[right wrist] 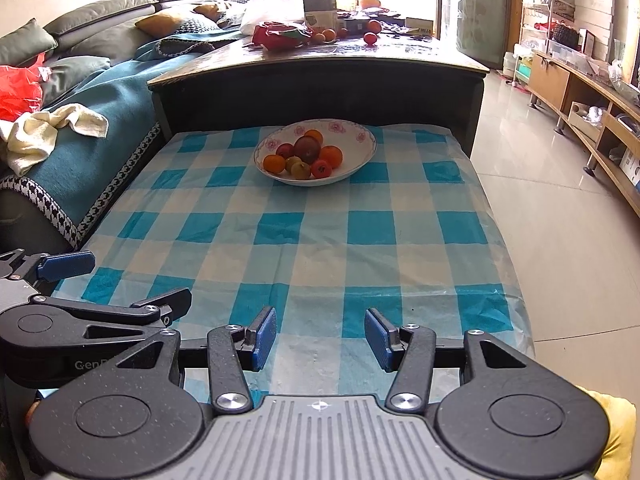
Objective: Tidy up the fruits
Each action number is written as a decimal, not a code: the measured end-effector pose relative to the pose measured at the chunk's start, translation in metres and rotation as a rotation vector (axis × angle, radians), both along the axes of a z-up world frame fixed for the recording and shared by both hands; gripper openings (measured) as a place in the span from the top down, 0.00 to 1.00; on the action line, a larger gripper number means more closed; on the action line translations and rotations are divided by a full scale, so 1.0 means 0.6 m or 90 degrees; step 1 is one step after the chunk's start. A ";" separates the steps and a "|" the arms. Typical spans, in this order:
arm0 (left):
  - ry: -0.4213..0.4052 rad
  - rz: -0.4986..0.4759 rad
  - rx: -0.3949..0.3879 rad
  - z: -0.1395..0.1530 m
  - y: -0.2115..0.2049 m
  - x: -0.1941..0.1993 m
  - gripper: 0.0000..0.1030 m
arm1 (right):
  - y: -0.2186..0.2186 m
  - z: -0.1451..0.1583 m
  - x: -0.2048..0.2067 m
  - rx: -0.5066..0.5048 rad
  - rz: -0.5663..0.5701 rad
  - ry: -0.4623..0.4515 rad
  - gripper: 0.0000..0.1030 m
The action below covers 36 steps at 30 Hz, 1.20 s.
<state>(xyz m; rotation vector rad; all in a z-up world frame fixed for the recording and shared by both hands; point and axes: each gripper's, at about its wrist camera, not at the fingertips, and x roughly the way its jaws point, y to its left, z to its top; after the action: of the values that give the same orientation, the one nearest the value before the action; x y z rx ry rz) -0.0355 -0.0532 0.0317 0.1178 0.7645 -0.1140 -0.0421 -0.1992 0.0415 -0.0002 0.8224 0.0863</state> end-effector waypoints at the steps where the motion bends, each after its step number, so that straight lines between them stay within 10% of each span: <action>1: 0.002 0.001 0.000 -0.001 0.000 0.000 0.00 | 0.000 -0.001 0.001 0.000 0.000 0.002 0.56; 36: 0.025 0.008 0.021 -0.021 -0.001 0.005 0.00 | 0.005 -0.022 0.006 -0.007 0.002 0.033 0.56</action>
<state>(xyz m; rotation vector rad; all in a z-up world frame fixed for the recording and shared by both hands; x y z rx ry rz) -0.0327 -0.0538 0.0190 0.1428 0.8068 -0.0924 -0.0388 -0.1962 0.0283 -0.0097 0.8753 0.0848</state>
